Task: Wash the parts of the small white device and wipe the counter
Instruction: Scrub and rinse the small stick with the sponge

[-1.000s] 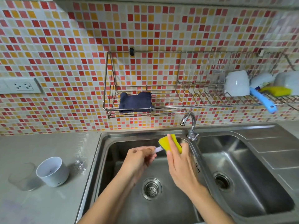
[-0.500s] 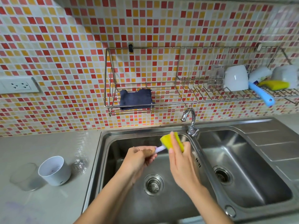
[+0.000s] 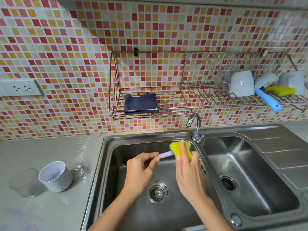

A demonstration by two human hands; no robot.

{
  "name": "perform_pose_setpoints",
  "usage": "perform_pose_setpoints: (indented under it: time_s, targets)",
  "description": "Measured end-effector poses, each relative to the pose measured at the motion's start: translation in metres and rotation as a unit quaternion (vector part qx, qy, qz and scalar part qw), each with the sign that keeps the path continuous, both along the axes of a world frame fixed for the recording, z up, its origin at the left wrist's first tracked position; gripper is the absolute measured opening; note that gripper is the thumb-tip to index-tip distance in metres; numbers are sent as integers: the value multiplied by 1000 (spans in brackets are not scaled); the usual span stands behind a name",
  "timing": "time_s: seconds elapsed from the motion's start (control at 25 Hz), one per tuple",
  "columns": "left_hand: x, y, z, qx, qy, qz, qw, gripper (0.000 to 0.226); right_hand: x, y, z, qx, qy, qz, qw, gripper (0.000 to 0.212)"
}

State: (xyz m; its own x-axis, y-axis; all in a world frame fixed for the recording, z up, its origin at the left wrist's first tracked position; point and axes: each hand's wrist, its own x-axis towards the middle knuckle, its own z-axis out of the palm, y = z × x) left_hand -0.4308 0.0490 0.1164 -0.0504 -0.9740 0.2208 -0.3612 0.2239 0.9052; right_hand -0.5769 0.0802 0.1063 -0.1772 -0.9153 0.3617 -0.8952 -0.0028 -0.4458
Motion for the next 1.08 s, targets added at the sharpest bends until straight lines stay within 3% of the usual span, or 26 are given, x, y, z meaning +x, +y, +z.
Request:
perform_pose_setpoints:
  time_s: [0.08,0.24,0.32,0.48,0.64,0.84,1.08]
  targets:
    - [-2,0,-1,-2,7,4,1000,15,2,3,-3,3,35,36,999,55]
    - [-5,-3,-3,-2,13,20,1000,15,-6,-5,-5,-12,-14,-35,999,57]
    - [-7,-5,-6,-17,1,16,1000,15,-6,-3,-9,-5,5,4,1000,61]
    - [-12,-4,-12,-106,-50,-10,993,14,-5,-1,-15,-7,-47,7,999,57]
    - [-15,-8,-20,-238,-122,-25,963,15,-10,-6,-20,-9,-27,-18,999,59]
    - [-20,-11,-33,-384,-241,-55,890,19,-24,-14,-20,-19,-11,2,1000,57]
    - [-32,-19,-40,-407,-264,-61,872,21,-41,-27,-31,-20,-35,29,999,52]
